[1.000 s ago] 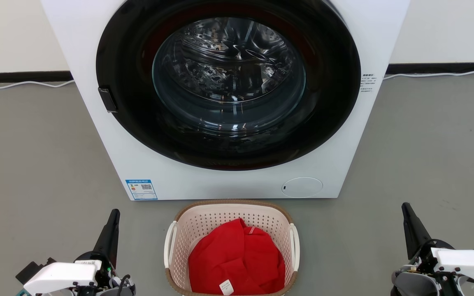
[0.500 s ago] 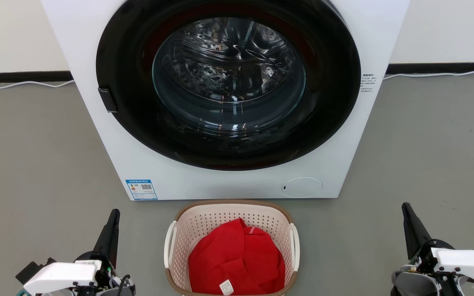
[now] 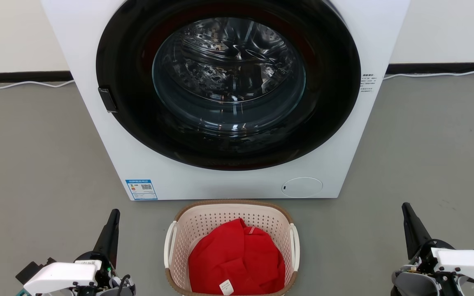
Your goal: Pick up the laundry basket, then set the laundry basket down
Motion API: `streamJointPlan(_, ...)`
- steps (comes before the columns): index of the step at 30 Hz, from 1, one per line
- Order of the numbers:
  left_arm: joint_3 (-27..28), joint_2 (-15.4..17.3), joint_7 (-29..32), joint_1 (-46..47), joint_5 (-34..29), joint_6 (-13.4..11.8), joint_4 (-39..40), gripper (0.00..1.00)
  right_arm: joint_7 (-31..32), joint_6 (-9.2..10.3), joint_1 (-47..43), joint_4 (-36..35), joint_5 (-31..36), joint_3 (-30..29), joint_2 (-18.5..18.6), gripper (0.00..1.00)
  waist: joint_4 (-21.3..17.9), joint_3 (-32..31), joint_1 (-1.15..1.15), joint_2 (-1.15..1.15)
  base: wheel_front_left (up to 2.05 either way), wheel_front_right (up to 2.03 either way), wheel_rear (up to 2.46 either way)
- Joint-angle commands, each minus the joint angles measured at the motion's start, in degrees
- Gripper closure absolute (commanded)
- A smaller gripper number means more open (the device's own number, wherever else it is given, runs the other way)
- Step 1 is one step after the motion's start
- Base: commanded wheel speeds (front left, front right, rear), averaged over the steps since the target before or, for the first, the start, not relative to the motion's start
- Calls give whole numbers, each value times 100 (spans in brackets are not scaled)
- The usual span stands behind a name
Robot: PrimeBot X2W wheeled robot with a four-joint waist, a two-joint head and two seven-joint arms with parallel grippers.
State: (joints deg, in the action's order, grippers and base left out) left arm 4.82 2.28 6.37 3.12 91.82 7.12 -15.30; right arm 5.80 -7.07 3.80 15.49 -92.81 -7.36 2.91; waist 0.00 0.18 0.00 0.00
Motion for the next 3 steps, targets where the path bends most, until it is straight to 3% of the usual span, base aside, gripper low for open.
streamJointPlan(1, 172, 60, 13, 307, 34, 36, 126, 100, 48, -42, 236, -148, 43, 109, 19, 100, 0, 0, 0, 0, 0, 0, 0)
streamJointPlan(3, 172, 60, 13, 307, 34, 36, 126, 100, 49, -42, 236, -148, 43, 109, 19, 100, 0, 0, 0, 0, 0, 0, 0)
